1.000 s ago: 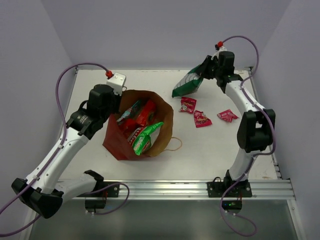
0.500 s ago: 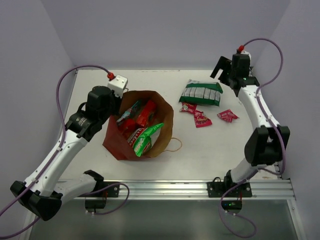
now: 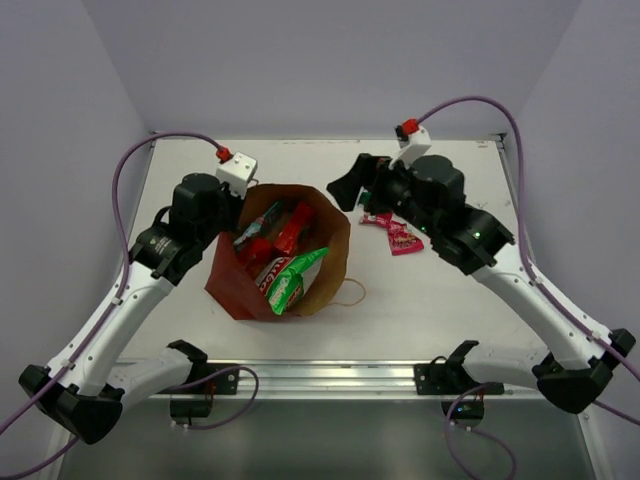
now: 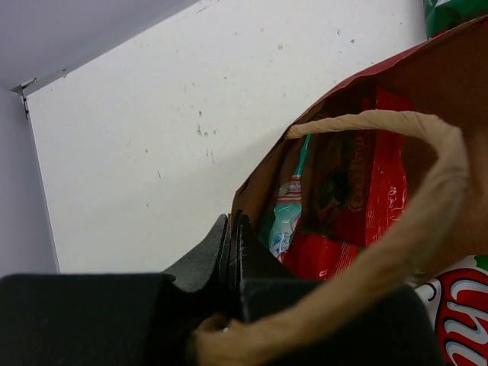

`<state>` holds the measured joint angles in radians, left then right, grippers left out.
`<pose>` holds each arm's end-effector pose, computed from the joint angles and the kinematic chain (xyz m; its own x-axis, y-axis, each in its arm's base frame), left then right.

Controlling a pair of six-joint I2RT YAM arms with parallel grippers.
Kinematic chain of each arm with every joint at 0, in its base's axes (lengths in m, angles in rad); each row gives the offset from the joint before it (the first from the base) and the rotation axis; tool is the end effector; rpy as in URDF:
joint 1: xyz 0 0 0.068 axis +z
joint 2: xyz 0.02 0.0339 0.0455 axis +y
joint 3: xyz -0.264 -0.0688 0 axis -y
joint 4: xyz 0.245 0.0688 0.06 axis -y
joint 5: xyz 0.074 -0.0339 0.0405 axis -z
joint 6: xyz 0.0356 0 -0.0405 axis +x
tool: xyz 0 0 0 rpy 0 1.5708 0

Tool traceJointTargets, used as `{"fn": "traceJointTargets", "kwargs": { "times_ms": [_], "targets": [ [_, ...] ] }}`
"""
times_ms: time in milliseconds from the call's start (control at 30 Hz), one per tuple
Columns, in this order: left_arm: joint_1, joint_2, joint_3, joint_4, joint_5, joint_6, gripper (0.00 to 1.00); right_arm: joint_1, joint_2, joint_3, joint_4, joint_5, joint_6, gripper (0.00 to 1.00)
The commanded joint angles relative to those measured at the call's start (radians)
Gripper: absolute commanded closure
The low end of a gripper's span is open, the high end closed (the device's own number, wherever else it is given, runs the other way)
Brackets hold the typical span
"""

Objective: Take the snacks out of the paper bag

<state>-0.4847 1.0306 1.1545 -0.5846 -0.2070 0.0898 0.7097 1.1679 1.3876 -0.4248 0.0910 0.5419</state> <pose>0.1958 -0.0948 0.3813 -0.3655 0.2917 -0.8839 0.3272 0.9293 0.1713 0.1915 0.1602 0.4460 -0.4322 0.3058 -0.8483 -0.4184 0.7653 0.4891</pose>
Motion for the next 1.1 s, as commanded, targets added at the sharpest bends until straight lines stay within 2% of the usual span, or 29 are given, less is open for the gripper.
{"fn": "traceJointTargets", "kwargs": {
  "times_ms": [0, 167, 367, 533, 667, 767, 800, 867, 900, 933, 1000, 1067],
  "targets": [
    [0.005, -0.046, 0.019, 0.169, 0.014, 0.021, 1.00, 0.114, 0.160, 0.056, 0.006, 0.102, 0.127, 0.02],
    [0.003, -0.049, 0.014, 0.170, 0.027, -0.005, 1.00, 0.189, 0.355, 0.165, -0.017, 0.128, 0.252, 0.03],
    [0.003, -0.058, 0.010, 0.172, 0.038, -0.021, 1.00, 0.200, 0.570, 0.241, -0.078, 0.214, 0.354, 0.04],
    [0.003, -0.066, -0.009, 0.175, 0.049, -0.024, 1.00, 0.195, 0.677, 0.272, -0.084, 0.279, 0.408, 0.05],
    [0.003, -0.072, -0.018, 0.177, 0.049, -0.024, 1.00, 0.186, 0.754, 0.295, -0.095, 0.291, 0.443, 0.11],
    [0.003, -0.073, -0.019, 0.178, 0.052, -0.022, 1.00, 0.180, 0.779, 0.297, -0.095, 0.300, 0.443, 0.23],
    [0.003, -0.076, -0.022, 0.181, 0.052, -0.024, 1.00, 0.178, 0.783, 0.295, -0.094, 0.302, 0.438, 0.38],
    [0.003, -0.075, -0.026, 0.181, 0.050, -0.021, 1.00, 0.172, 0.785, 0.294, -0.091, 0.299, 0.425, 0.56],
    [0.003, -0.075, -0.026, 0.181, 0.049, -0.021, 1.00, 0.171, 0.782, 0.291, -0.089, 0.300, 0.421, 0.78],
    [0.003, -0.075, -0.027, 0.181, 0.047, -0.021, 1.00, 0.169, 0.776, 0.278, -0.071, 0.299, 0.418, 0.87],
    [0.003, -0.073, -0.027, 0.183, 0.043, -0.021, 1.00, 0.169, 0.730, 0.254, -0.040, 0.293, 0.385, 1.00],
    [0.003, -0.073, -0.024, 0.180, 0.029, -0.019, 1.00, 0.169, 0.681, 0.217, 0.035, 0.271, 0.319, 1.00]
  ]
}}
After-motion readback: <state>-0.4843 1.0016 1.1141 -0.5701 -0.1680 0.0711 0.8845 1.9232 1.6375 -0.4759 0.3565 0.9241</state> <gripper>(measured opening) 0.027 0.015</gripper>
